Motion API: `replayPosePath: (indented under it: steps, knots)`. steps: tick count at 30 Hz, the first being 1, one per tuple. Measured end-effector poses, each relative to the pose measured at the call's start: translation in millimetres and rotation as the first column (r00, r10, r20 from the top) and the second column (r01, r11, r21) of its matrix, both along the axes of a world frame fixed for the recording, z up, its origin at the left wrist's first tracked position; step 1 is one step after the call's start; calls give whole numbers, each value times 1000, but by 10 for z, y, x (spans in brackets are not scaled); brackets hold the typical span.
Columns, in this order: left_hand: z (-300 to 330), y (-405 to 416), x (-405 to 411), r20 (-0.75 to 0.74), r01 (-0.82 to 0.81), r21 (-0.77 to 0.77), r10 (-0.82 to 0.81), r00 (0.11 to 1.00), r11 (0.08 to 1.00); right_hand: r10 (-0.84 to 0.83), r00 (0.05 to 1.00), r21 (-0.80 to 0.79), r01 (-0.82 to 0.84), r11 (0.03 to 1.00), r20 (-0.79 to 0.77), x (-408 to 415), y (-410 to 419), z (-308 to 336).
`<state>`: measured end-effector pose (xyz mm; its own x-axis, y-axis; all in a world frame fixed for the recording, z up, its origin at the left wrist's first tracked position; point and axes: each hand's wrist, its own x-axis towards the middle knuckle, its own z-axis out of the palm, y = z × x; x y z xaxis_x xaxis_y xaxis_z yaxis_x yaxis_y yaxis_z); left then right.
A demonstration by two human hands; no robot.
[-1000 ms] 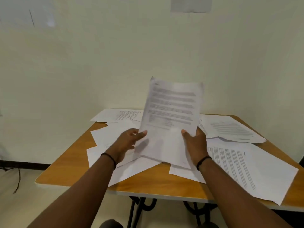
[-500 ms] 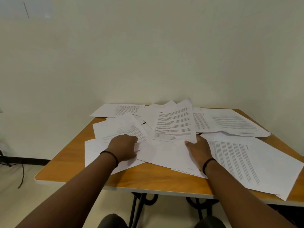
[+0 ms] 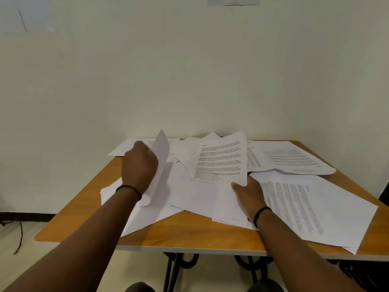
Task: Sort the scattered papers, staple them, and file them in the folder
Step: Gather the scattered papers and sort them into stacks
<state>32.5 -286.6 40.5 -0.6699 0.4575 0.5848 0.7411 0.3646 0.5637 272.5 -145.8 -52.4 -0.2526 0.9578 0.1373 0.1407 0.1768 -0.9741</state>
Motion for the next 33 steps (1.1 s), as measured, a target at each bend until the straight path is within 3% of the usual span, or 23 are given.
replayPosePath:
  steps: [2, 4, 7, 9, 11, 12, 13, 15, 16, 17, 18, 22, 25, 29, 31, 33]
  knots:
    - [253, 99, 97, 242, 24, 58, -38, 970, 998, 9, 1000, 21, -8, 1000, -15, 12, -19, 2]
    - [425, 233, 230, 521, 106, 130, -159, 838, 986, 36, 999, 40, -34, 999, -34, 21, -41, 16]
    - [616, 396, 481, 782, 127, 443, -452, 429, 887, 83, 994, 31, -81, 996, -71, 14, -61, 36]
    - [702, 478, 669, 768, 116, 624, -634, 89, 773, 95, 989, 17, -94, 995, -109, 14, -69, 50]
    - [665, 578, 751, 736, 214, 671, -672, -75, 710, 81, 982, -15, -85, 996, -168, 28, -84, 81]
    - [573, 657, 764, 748, 299, 646, -661, -64, 702, 78, 977, -35, -86, 996, -196, 56, -77, 94]
    - [430, 719, 752, 774, 426, 565, -633, 26, 707, 87, 972, -52, -100, 994, -217, 70, -73, 107]
    - [20, 804, 737, 715, 669, 97, -519, 468, 737, 106, 969, -84, -127, 988, -223, 92, -63, 124]
    - [-188, 831, 730, 597, 680, -177, -472, 649, 711, 106, 967, -96, -131, 987, -231, 90, -49, 131]
    - [-377, 855, 753, 488, 638, -370, -443, 752, 675, 90, 964, -111, -121, 987, -250, 91, -37, 129]
    - [-532, 854, 781, 435, 596, -460, -418, 797, 658, 64, 964, -121, -98, 988, -257, 82, -30, 136]
    - [-866, 910, 827, 314, 482, -445, -372, 873, 755, 78, 987, -47, -85, 995, -138, 69, 1, 114]
    - [-849, 897, 853, 305, 465, -312, -376, 875, 829, 88, 996, -7, -89, 996, -29, 78, 17, 11]
    - [-663, 821, 669, 307, 289, -168, -229, 924, 942, 114, 988, -32, -118, 993, -106, 114, 57, -6]
    - [-581, 796, 506, 434, 289, -166, -194, 880, 943, 154, 968, -95, -175, 980, -197, 139, 53, 41]
    - [-493, 742, 449, 620, 398, -111, -250, 744, 911, 143, 948, -179, -199, 963, -286, 187, 35, 106]
